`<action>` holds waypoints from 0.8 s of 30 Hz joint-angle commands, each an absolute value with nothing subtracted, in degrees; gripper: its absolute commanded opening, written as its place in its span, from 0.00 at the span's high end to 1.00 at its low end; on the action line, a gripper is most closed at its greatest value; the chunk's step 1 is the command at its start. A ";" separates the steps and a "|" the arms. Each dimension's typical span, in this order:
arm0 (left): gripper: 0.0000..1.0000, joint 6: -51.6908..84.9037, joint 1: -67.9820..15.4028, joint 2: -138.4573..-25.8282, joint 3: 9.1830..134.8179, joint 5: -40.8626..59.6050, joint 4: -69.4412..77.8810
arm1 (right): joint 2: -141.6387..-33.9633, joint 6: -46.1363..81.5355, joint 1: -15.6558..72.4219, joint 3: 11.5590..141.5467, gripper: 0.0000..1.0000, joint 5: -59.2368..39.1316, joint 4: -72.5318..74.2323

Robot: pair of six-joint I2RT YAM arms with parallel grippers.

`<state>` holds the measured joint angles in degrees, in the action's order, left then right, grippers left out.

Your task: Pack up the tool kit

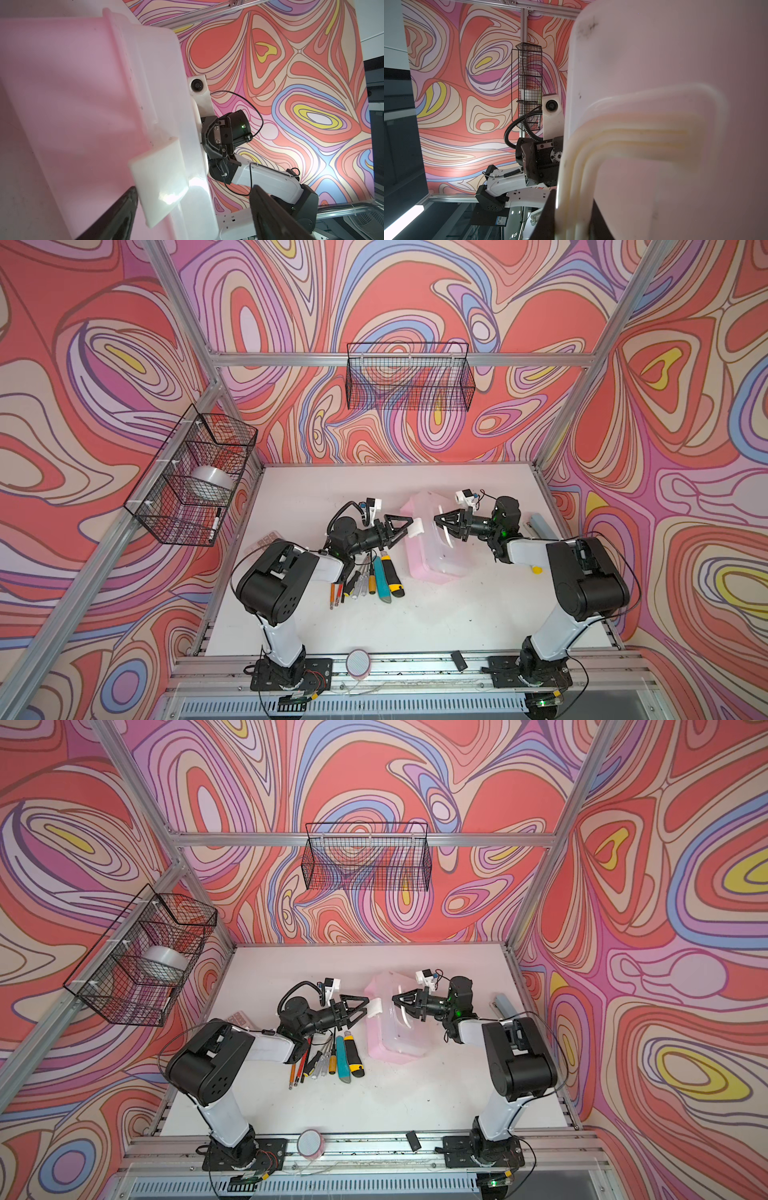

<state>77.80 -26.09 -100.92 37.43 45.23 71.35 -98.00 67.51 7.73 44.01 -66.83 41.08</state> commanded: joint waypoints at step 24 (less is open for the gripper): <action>0.11 44.54 -27.59 -83.85 41.98 28.98 16.15 | -94.01 40.45 19.56 55.37 1.00 -40.36 -2.27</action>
